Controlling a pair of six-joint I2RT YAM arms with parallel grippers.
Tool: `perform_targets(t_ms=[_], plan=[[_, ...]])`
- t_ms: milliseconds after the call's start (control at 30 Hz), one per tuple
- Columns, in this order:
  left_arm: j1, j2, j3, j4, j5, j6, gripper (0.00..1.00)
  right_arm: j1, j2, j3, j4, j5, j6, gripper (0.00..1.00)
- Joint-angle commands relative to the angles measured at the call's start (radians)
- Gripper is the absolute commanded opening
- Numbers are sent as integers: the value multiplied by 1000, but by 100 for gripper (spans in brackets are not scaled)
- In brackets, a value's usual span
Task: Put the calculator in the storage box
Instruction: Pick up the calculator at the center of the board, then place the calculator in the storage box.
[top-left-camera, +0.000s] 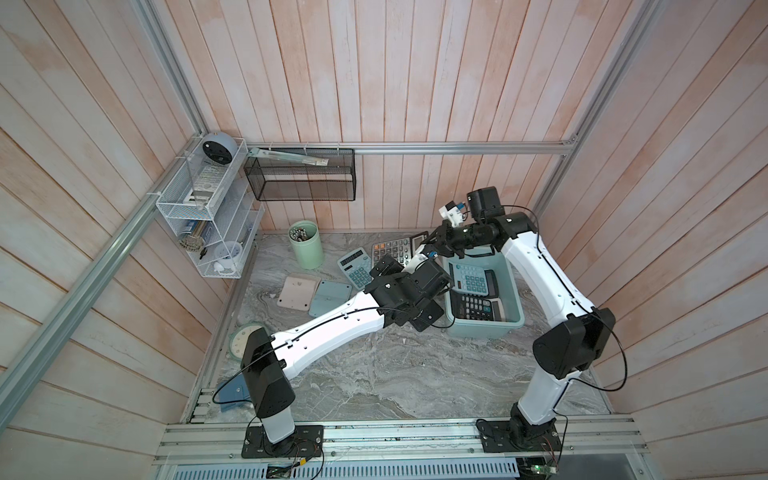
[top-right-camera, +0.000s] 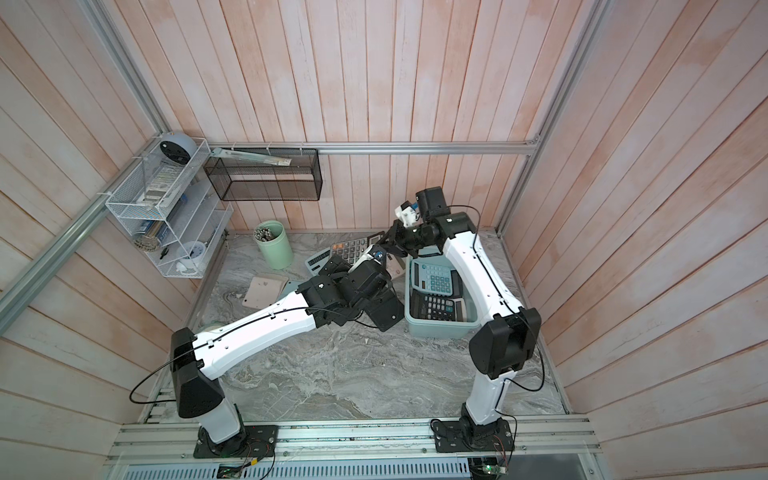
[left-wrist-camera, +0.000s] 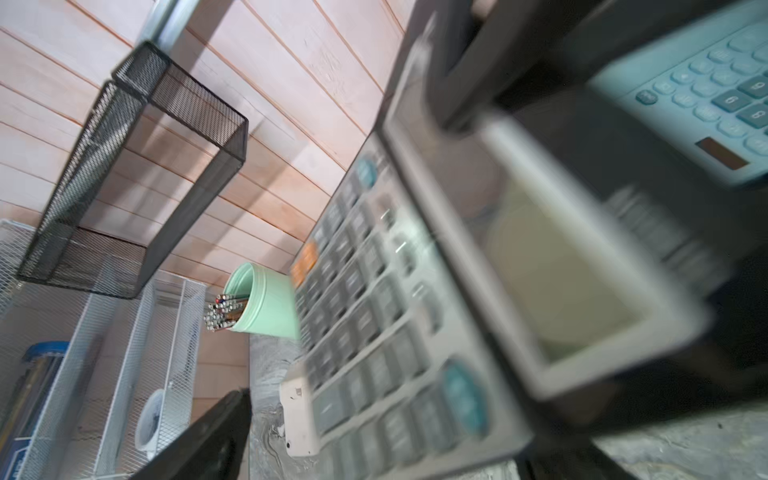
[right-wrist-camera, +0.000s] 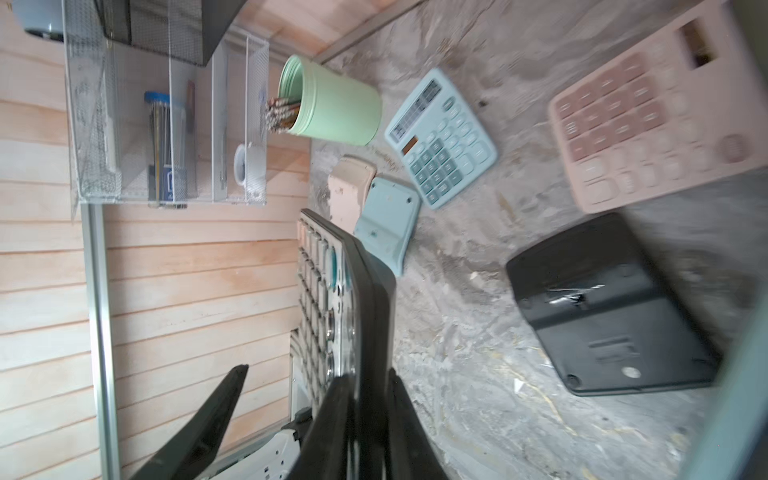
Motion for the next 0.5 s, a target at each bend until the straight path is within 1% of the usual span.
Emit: perform_targets(t_ms=[0,233,367,467], plan=[[101,-52,25,-139,163,-192,100,-127,-85,-50,-35,71,-49,0],[249,-79,-20,-145,402,-316,100,-311,-192,-172,-54,164,-100,0],[294,-81,-30,-133,452,-344,100,-366,-238,-248,6,243,-122,0],[316,-73,-32,-132,484,-359,100,-394,-222,-259,30,268,-139,0]])
